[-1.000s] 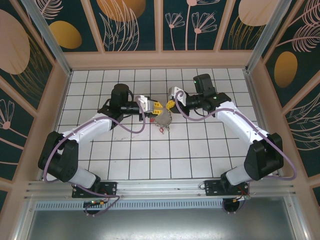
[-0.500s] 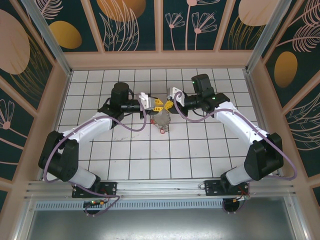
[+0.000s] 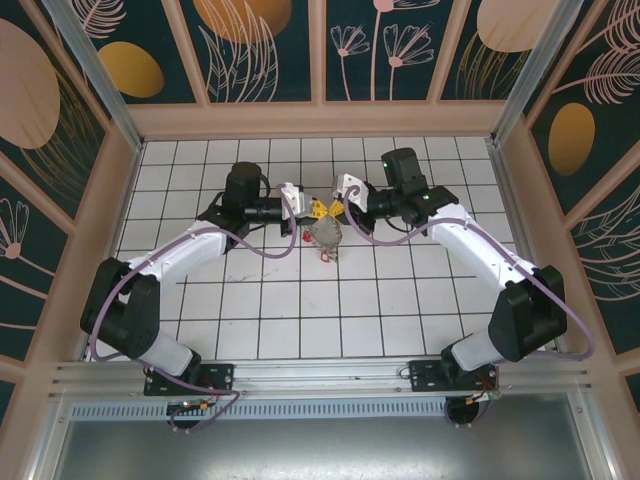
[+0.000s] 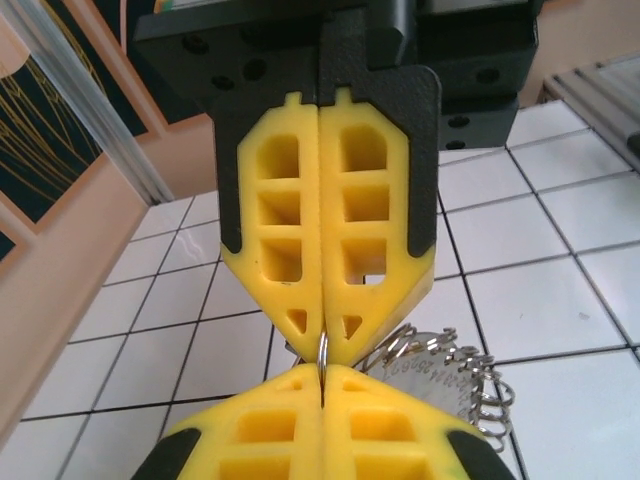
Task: Put the keys on the keyring
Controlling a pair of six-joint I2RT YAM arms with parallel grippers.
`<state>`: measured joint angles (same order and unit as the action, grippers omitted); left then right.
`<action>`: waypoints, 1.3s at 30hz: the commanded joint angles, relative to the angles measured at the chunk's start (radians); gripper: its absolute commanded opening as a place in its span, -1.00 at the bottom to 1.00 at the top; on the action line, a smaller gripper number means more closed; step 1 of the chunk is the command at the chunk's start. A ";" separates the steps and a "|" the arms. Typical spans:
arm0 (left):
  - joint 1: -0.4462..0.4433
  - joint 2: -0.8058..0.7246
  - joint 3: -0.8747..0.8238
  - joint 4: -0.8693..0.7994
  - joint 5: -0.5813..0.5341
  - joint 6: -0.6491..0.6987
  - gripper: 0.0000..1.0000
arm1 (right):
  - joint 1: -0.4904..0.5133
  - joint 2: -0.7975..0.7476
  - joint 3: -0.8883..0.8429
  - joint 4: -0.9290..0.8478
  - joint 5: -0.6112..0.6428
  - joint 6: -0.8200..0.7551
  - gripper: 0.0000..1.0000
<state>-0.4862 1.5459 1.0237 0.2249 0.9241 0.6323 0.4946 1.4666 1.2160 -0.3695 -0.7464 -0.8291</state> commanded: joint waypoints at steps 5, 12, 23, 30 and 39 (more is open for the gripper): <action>-0.011 -0.012 0.032 -0.027 -0.036 0.013 -1.00 | 0.026 -0.056 0.014 0.010 0.055 -0.045 -0.94; 0.006 -0.047 -0.015 0.181 0.084 -0.153 -1.00 | -0.045 -0.083 0.000 -0.066 0.017 -0.076 -0.52; 0.008 -0.032 -0.035 0.226 0.200 -0.158 -1.00 | -0.086 -0.084 0.014 -0.160 -0.062 -0.147 -0.36; 0.008 -0.015 -0.029 0.209 0.225 -0.144 -1.00 | -0.073 -0.105 0.015 -0.174 -0.106 -0.229 -0.50; 0.008 -0.008 -0.021 0.131 0.237 -0.069 -1.00 | -0.048 -0.141 -0.006 -0.125 -0.079 -0.252 -0.52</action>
<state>-0.4843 1.5345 0.9974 0.3618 1.1168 0.5201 0.4358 1.3415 1.2087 -0.5049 -0.7944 -1.0424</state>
